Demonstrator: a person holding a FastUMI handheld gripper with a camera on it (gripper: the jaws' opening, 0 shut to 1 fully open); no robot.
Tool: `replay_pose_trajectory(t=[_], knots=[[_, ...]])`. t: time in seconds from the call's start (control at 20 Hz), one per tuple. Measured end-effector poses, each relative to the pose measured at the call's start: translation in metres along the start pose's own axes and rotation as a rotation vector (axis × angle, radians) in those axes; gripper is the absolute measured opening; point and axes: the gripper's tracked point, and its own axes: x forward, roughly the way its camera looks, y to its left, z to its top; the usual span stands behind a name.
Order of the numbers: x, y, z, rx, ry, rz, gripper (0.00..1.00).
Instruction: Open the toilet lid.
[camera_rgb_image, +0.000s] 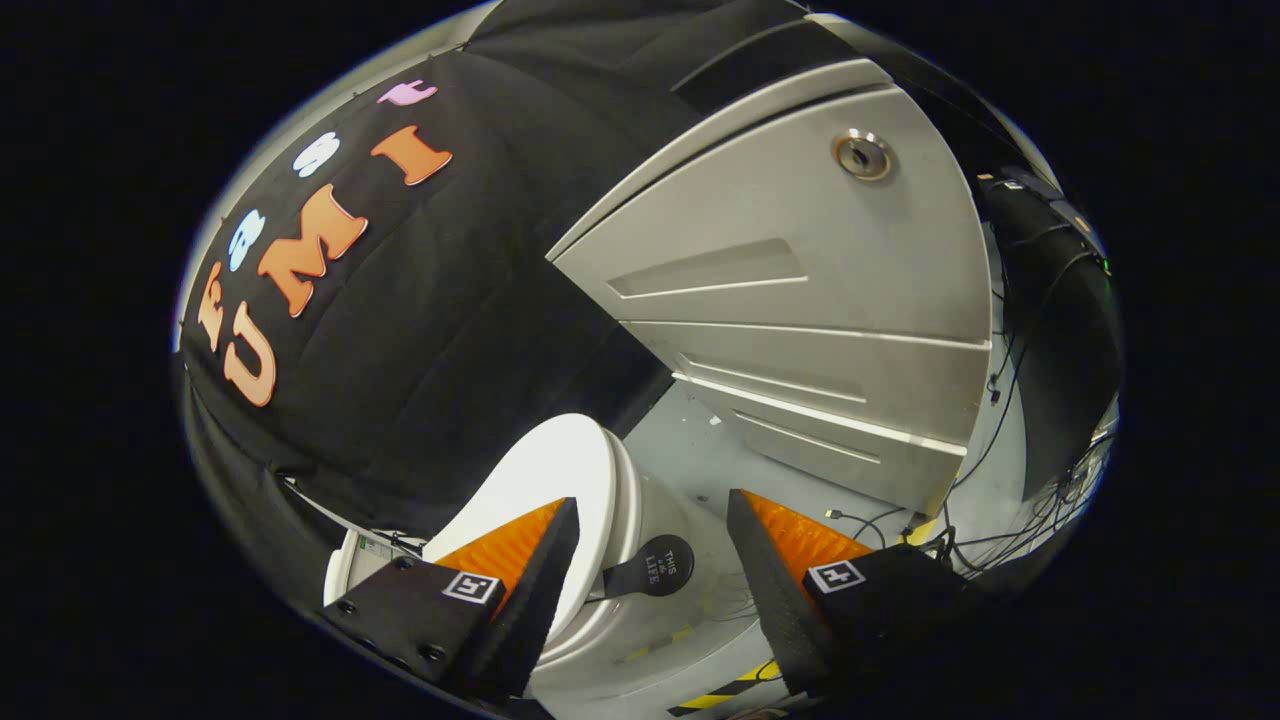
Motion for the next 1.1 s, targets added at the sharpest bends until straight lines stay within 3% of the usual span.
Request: replay_pose_trajectory(t=[0.25,0.45,0.6,0.7,0.8,1.1], knots=[[0.007,0.001,0.007,0.059,-0.003,0.030,0.90],[0.012,-0.001,0.010,0.080,-0.014,0.036,0.72],[0.013,0.001,0.012,0.099,-0.013,0.050,0.72],[0.016,0.001,0.011,0.108,-0.011,0.054,0.64],[0.016,0.001,0.011,0.113,-0.012,0.060,0.45],[0.023,0.006,0.015,0.155,-0.035,0.095,0.45]])
